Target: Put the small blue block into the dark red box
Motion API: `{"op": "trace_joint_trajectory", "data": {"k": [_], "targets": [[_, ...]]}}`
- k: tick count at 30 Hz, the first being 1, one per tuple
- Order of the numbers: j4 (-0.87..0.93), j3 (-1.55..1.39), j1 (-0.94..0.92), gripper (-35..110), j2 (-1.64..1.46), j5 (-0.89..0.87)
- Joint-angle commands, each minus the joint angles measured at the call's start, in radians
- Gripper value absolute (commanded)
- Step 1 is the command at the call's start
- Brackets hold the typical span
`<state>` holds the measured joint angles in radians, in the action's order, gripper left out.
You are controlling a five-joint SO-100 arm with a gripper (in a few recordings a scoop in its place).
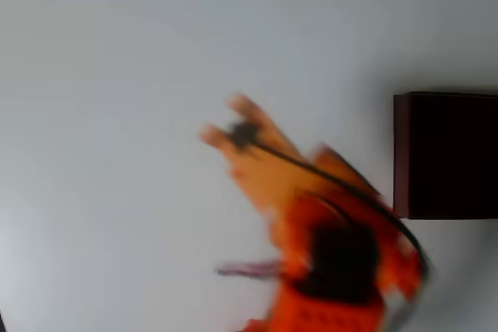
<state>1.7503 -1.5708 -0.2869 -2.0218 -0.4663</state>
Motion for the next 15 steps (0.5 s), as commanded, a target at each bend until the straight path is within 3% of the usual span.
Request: {"op": "trace_joint_trajectory", "data": {"k": [1,9,15], "targets": [[-0.038,-0.071,-0.25,0,-0.114,0.114],[-0.308,-0.13,-0.459,0,0.066,0.212],[-0.405,0.025,-0.517,0,0.385,0.235]]}}
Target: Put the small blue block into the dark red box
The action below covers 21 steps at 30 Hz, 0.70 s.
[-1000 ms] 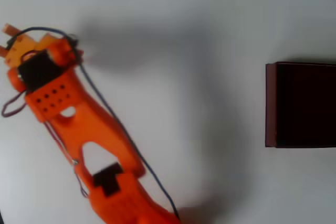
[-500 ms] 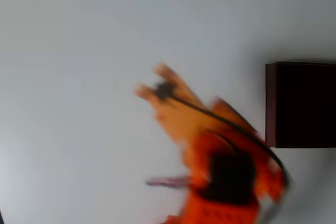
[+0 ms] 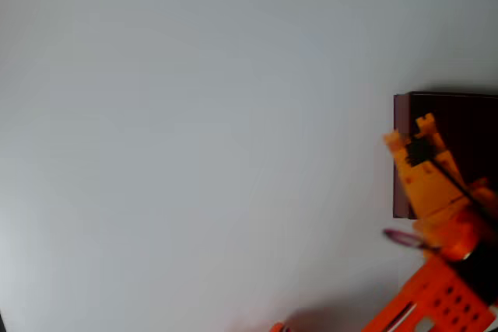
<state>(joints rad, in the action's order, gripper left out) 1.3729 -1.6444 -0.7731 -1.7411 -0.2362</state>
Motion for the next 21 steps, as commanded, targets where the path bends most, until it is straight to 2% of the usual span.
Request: {"op": "trace_joint_trajectory", "data": {"k": [1,4,8,10,15,21], "targets": [[-0.035,0.127,-0.038,0,0.158,0.003],[-0.035,0.21,-0.044,0,0.299,0.017],[-0.028,0.227,-0.028,19,0.357,0.028],[0.006,0.225,-0.003,23,0.336,0.031],[0.035,0.091,0.107,22,0.094,0.04],[0.008,-0.256,0.321,14,-0.39,0.037]]}}
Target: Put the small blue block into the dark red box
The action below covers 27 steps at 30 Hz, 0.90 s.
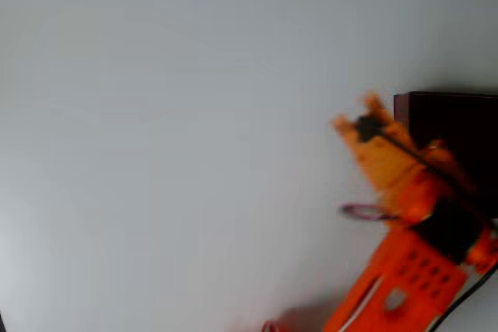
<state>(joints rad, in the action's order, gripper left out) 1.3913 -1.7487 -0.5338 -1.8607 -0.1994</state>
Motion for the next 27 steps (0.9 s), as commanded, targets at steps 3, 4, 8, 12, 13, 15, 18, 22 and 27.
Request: {"op": "trace_joint_trajectory", "data": {"k": [3,4,8,12,13,15,18,22,27], "targets": [[-0.04,-0.365,0.21,2,-0.522,0.003],[-0.037,-0.417,0.258,0,-0.584,0.0],[-0.04,-0.581,0.483,0,-0.775,0.038],[-0.078,-0.755,0.673,0,-0.93,0.097],[-0.08,-0.801,0.707,0,-0.973,0.124],[-0.081,-0.891,0.773,0,-1.081,0.184],[-0.054,-1.034,0.862,0,-1.325,0.238],[-0.029,-1.173,0.96,0,-1.496,0.235],[-0.041,-1.246,0.986,0,-1.496,0.224]]}}
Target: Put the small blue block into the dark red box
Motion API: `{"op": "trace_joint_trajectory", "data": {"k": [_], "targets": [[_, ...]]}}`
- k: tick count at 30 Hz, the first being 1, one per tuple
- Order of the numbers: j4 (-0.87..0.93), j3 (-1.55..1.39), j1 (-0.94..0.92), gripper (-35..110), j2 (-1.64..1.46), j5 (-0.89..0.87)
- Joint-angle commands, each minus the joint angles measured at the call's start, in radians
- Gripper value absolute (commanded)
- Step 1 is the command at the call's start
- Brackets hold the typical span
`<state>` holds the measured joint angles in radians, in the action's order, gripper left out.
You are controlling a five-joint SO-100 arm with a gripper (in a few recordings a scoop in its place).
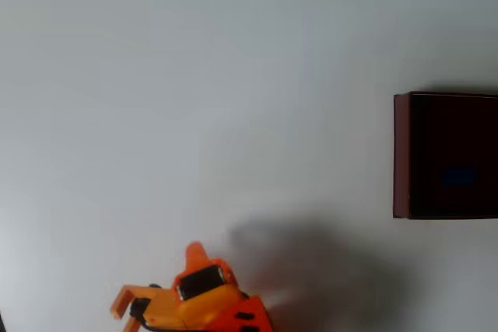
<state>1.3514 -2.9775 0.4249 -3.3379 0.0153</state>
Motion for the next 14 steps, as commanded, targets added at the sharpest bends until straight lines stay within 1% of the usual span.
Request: {"op": "trace_joint_trajectory", "data": {"k": [1,14], "targets": [[-0.002,-0.021,0.028,0,-0.018,0.012],[-0.002,-0.026,0.029,0,-0.018,0.009]]}}
